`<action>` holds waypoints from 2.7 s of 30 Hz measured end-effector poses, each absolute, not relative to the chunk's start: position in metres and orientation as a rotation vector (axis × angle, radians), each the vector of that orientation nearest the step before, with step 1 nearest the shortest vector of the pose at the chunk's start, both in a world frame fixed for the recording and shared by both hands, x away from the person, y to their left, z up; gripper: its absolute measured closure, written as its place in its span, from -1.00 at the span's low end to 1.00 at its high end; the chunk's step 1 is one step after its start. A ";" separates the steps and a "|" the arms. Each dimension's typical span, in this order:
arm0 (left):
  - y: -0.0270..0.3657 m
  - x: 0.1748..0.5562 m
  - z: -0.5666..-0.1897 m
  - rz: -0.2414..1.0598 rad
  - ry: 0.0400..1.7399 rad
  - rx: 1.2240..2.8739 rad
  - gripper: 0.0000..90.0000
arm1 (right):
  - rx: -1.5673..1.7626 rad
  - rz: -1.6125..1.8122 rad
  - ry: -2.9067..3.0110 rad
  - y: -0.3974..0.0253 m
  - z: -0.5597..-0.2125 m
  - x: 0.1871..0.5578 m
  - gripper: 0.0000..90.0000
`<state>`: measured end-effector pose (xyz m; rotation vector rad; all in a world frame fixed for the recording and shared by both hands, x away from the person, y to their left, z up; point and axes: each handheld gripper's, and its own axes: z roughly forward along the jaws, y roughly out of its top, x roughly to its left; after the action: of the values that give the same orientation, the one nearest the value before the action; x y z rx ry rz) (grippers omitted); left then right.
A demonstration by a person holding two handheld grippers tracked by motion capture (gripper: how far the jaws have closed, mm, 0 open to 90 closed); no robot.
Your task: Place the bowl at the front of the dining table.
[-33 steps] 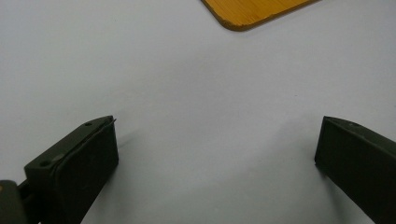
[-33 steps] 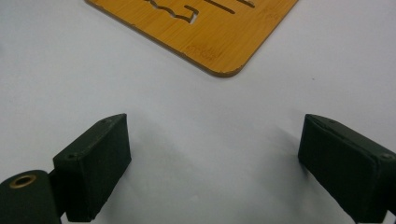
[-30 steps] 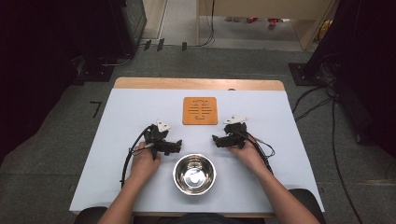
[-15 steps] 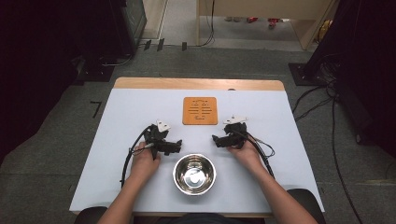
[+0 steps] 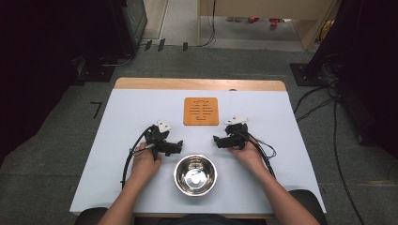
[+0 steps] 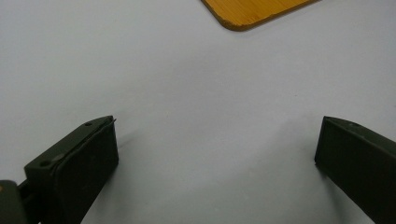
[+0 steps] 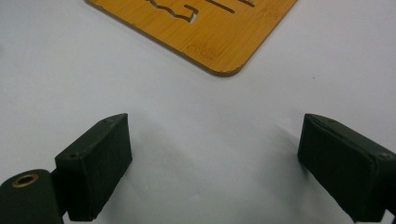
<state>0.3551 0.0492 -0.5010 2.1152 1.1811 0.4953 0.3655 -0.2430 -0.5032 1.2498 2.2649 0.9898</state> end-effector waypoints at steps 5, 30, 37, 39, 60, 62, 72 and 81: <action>0.049 0.355 -0.501 0.495 1.182 2.115 -1.00 | 1.265 0.983 2.261 -0.242 -0.503 0.365 -0.78; 0.049 0.355 -0.501 0.496 1.181 2.116 -1.00 | 1.349 1.051 2.364 -0.236 -0.490 0.363 -0.46; 0.049 0.355 -0.501 0.496 1.181 2.117 -1.00 | 1.359 1.100 2.389 -0.234 -0.485 0.360 -0.42; 0.049 0.355 -0.501 0.496 1.181 2.116 -1.00 | 1.374 1.116 2.399 -0.234 -0.484 0.360 -0.39; 0.049 0.355 -0.501 0.496 1.182 2.115 -1.00 | 1.347 1.134 2.444 -0.227 -0.479 0.354 -0.33; 0.049 0.355 -0.501 0.496 1.182 2.115 -1.00 | 1.341 1.128 2.446 -0.225 -0.479 0.353 -0.33; 0.049 0.355 -0.501 0.496 1.182 2.116 -1.00 | 1.331 1.116 2.462 -0.222 -0.478 0.350 -0.32; 0.049 0.355 -0.501 0.496 1.182 2.116 -1.00 | 1.321 1.137 2.469 -0.218 -0.476 0.345 -0.30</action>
<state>0.3553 0.0493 -0.5009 2.1159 1.1816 0.4962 0.3452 -0.2184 -0.4755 1.3210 2.4688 1.1374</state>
